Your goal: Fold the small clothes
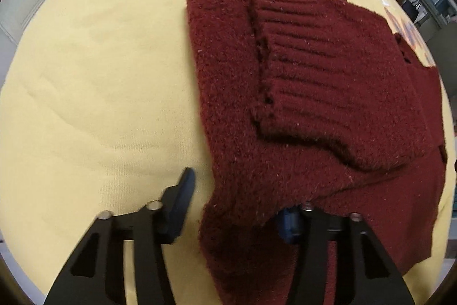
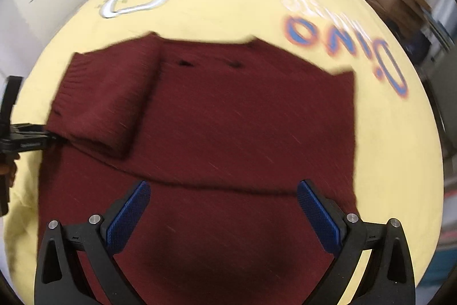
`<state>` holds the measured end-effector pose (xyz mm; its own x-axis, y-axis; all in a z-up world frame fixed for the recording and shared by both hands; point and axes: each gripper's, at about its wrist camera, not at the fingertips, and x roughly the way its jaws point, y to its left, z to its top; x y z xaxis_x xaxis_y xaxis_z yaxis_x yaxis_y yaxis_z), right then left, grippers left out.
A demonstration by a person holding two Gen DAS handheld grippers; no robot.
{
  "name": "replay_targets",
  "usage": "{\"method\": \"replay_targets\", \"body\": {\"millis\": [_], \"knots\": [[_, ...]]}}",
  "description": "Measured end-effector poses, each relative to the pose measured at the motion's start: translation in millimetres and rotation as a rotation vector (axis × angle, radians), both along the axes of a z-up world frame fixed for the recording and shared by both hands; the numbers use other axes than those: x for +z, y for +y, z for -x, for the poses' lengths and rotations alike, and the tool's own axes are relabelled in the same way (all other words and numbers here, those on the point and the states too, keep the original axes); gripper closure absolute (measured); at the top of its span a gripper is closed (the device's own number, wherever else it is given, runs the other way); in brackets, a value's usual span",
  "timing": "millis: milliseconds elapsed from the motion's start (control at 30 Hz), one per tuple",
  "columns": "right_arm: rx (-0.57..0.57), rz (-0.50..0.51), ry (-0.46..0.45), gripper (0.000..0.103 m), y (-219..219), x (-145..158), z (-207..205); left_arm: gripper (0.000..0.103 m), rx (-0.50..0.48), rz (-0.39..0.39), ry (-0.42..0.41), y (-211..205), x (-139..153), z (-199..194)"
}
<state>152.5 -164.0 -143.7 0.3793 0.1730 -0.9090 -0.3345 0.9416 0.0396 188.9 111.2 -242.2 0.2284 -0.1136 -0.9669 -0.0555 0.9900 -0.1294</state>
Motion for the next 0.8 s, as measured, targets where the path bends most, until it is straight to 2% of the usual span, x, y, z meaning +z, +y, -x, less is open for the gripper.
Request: {"method": "replay_targets", "body": {"millis": [33, 133, 300, 467, 567, 667, 800], "knots": [[0.023, 0.000, -0.008, 0.001, 11.4, 3.9, -2.6, 0.078, 0.001, 0.013, -0.003, 3.2, -0.1, -1.0], [0.098, 0.005, -0.039, 0.001, 50.9, 16.6, -11.7, 0.087, 0.015, 0.060, -0.004, 10.7, 1.4, 4.3], [0.225, -0.007, -0.061, 0.001, 113.5, 28.3, -21.1, 0.090, 0.010, 0.077, -0.013, 19.0, 6.2, 6.4], [0.341, -0.009, 0.052, 0.001, 167.2, -1.3, -30.4, 0.090, 0.010, 0.077, 0.004, 27.0, 6.0, 16.0], [0.366, 0.041, 0.110, 0.009, 187.0, -30.3, -37.6, 0.090, 0.012, 0.074, 0.010, 25.3, 3.9, 13.5], [0.355, 0.023, 0.174, 0.020, 194.1, -49.4, -41.4, 0.090, 0.018, 0.079, 0.021, 22.9, -1.6, 4.7], [0.348, 0.058, 0.150, 0.032, 196.2, -59.7, -41.3, 0.090, 0.016, 0.071, 0.024, 23.2, -5.2, 2.1]]}}
